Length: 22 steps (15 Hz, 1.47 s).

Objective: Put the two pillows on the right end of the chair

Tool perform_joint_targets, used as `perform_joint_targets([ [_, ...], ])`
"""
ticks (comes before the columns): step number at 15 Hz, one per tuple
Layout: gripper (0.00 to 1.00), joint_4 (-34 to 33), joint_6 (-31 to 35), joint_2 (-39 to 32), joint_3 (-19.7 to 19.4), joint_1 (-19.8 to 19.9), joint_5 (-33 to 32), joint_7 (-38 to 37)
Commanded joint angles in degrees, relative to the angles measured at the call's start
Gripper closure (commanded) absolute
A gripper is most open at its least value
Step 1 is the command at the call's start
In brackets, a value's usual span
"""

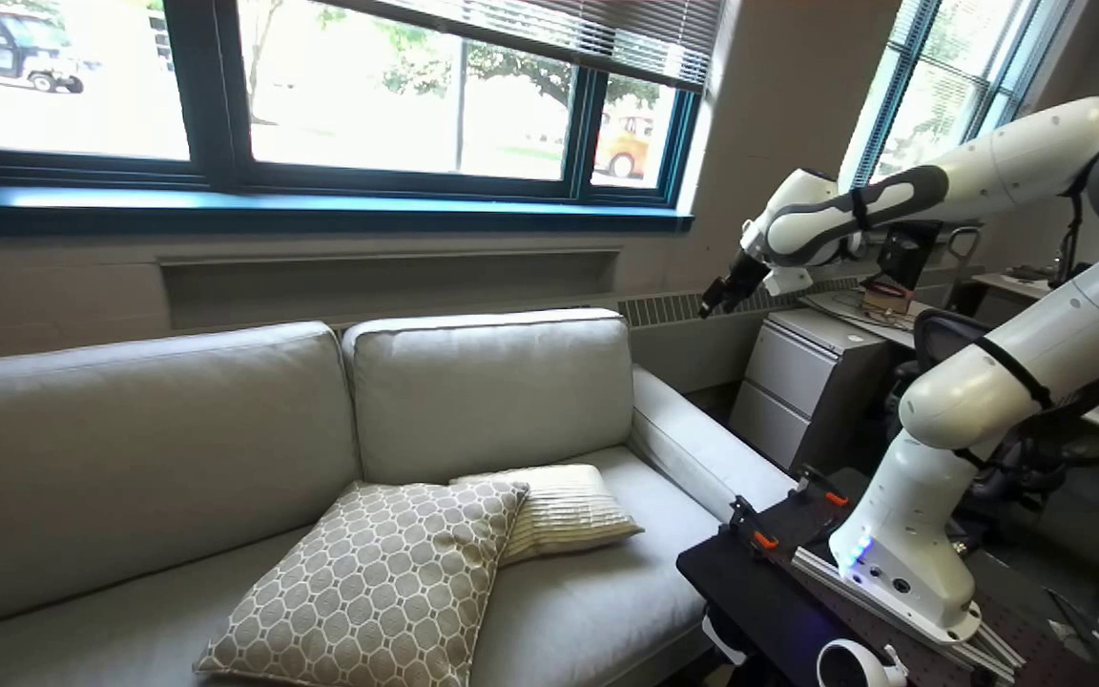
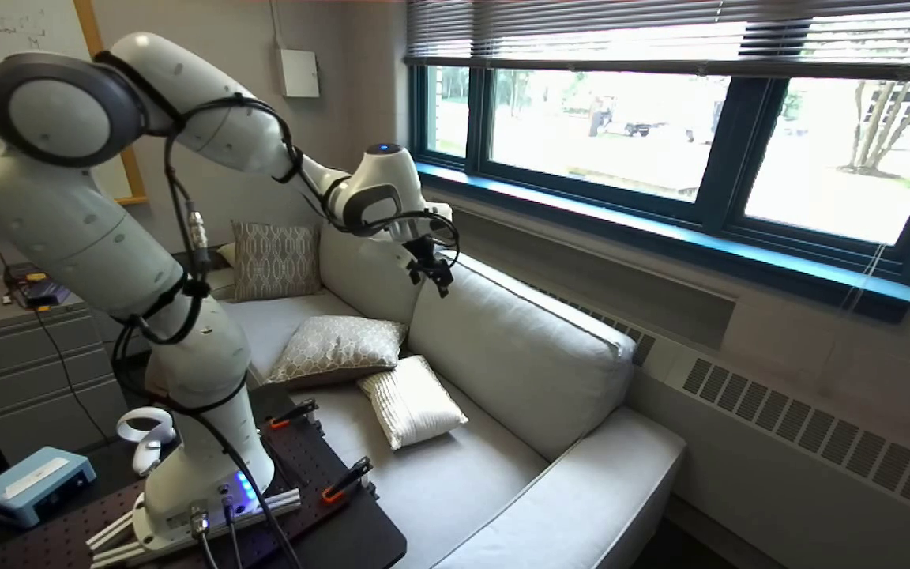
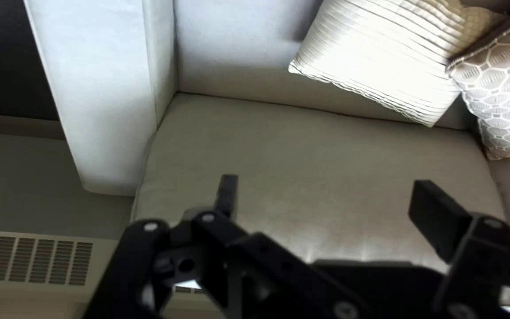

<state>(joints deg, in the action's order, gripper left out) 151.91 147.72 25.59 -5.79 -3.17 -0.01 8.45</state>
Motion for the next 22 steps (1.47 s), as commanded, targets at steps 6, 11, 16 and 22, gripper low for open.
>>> perform_joint_targets([
  [6,0.00,-22.92,0.48,-33.06,-1.67,-4.04,27.40,18.98],
  [11,0.00,-39.19,-4.78,-50.54,5.20,4.69,25.33,17.97],
  [16,0.00,-54.86,-11.01,-66.01,8.20,8.61,17.99,14.73],
  [22,0.00,-55.79,-10.73,-68.25,9.36,9.61,15.32,14.06],
])
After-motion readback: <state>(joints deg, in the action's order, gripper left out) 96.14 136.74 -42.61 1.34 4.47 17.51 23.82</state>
